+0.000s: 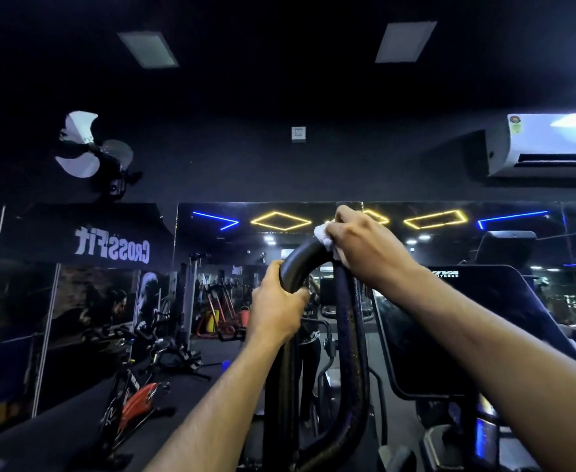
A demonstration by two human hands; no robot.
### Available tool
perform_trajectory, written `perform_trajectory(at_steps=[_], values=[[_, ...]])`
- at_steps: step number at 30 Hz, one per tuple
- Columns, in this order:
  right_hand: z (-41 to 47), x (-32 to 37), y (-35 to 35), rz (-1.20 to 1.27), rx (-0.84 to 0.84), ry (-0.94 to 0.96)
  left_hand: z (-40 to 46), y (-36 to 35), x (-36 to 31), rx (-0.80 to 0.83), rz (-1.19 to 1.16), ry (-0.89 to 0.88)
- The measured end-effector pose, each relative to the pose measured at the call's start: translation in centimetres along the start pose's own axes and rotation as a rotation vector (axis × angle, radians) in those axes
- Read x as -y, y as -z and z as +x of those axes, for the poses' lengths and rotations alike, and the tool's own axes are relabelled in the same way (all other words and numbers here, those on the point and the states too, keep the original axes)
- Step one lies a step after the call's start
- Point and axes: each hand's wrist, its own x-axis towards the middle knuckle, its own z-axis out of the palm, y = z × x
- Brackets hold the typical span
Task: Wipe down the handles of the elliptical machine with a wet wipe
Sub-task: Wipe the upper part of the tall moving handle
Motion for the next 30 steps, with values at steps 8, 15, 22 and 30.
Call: perform_trajectory(at_steps=[8, 15, 22, 30], values=[[1.0, 3.0, -1.5, 0.07, 0.026, -0.001, -0.3, 0.2, -0.3, -0.006, 0.012, -0.001], [1.5, 2.5, -1.0, 0.048, -0.074, -0.095, 0.0, 0.1, -0.2, -0.009, 0.026, -0.005], [0.1, 3.6, -0.9, 0.191, 0.036, 0.03, 0.0, 0.1, 0.0, -0.001, 0.016, -0.003], [1.4, 1.3, -0.1, 0.08, 0.06, 0.134, 0.0, 0.1, -0.2, 0.011, 0.004, 0.001]])
